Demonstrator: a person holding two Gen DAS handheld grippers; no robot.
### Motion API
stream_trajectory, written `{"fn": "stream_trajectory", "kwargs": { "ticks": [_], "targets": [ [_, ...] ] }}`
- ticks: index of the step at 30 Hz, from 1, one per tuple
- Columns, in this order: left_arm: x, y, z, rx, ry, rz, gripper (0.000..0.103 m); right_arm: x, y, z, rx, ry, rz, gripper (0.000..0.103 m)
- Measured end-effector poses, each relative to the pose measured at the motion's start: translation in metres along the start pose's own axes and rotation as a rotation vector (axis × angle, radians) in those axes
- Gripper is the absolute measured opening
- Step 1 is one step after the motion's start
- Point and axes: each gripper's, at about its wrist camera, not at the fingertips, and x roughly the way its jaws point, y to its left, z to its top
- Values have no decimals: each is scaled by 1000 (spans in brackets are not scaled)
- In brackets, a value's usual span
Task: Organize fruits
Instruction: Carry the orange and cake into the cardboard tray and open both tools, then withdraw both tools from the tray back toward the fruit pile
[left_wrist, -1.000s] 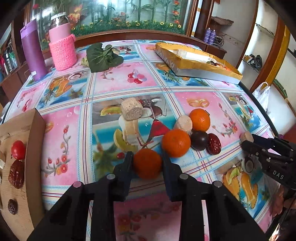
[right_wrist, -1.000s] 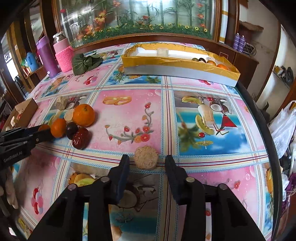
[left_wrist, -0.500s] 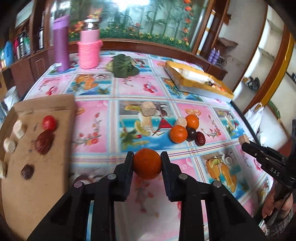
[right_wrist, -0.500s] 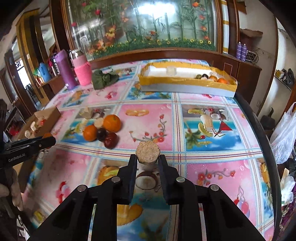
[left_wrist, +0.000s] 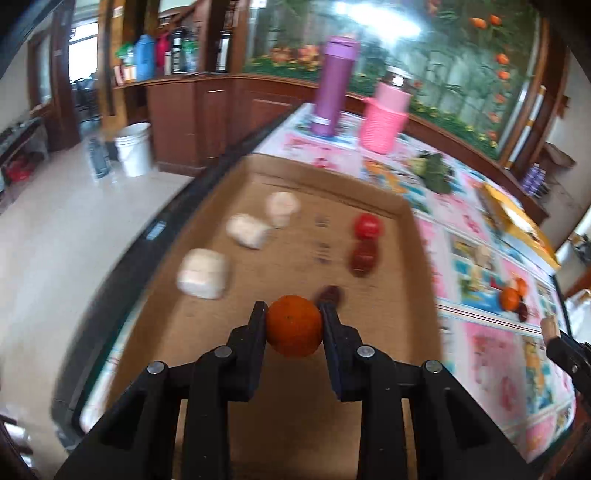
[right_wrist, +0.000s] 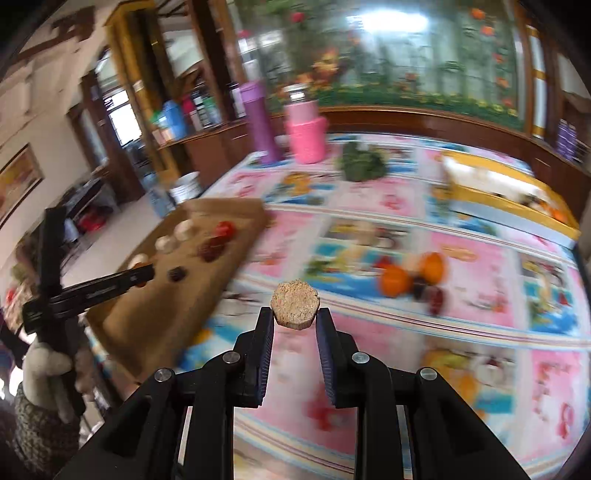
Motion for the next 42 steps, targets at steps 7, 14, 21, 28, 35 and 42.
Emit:
{"fn": "stream_trajectory", "kwargs": {
  "ticks": [7, 14, 21, 28, 35, 42],
  "targets": [
    [20, 41, 8, -6, 54, 79, 28, 78, 106, 15, -131, 112, 138, 26],
    [32, 50, 6, -9, 74, 43, 29, 141, 142, 10, -176, 218, 120, 26],
    [28, 53, 9, -46, 53, 15, 33, 156, 151, 8, -208, 218, 80, 27],
    [-7, 61, 5, -127, -28, -1, 46, 138, 150, 11, -225, 147, 66, 51],
    [-46, 42, -1, -142, -111, -30, 58, 88, 122, -1, -135, 53, 57, 71],
    [-58, -8, -10, -51, -109, -87, 64, 49, 69, -24, -46, 28, -4, 73]
  ]
}}
